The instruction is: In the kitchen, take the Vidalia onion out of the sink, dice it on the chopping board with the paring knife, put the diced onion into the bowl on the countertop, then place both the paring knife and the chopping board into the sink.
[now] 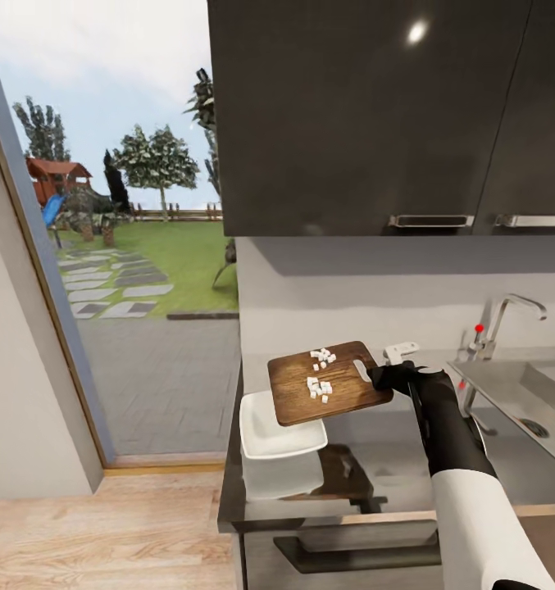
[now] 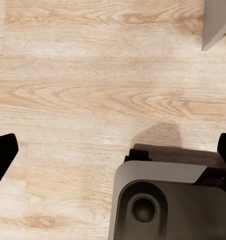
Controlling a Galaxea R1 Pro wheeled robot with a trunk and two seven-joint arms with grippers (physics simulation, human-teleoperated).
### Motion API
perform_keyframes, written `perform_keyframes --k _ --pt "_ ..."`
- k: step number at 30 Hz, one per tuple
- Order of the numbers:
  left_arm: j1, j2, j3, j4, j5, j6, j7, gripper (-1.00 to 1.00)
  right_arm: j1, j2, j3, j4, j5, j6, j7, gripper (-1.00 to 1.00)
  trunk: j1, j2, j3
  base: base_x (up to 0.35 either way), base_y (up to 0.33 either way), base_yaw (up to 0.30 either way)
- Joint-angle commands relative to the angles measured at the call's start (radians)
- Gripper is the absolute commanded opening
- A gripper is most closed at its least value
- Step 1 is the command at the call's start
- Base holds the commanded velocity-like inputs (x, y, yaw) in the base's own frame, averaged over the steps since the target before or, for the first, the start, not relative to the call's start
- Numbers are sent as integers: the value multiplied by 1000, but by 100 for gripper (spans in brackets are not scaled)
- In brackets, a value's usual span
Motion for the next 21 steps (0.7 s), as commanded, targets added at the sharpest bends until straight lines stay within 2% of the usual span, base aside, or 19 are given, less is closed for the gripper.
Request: perform_keyframes --k 1,13,18,21 --pt "-2 0 -9 4 8 -6 0 100 -1 1 -3 -1 10 1 10 -100 0 -1 0 0 0 0" --pt "-2 0 -9 4 8 -6 0 100 -2 0 -3 -1 11 1 9 -100 0 -1 19 0 0 0" --pt "-2 0 -9 4 8 -6 0 100 -2 0 -3 -1 12 3 5 -100 -19 34 42 0 0 0" --pt "-2 0 -9 4 8 -6 0 100 -2 0 -2 -1 10 3 -24 -100 -30 55 57 0 0 0"
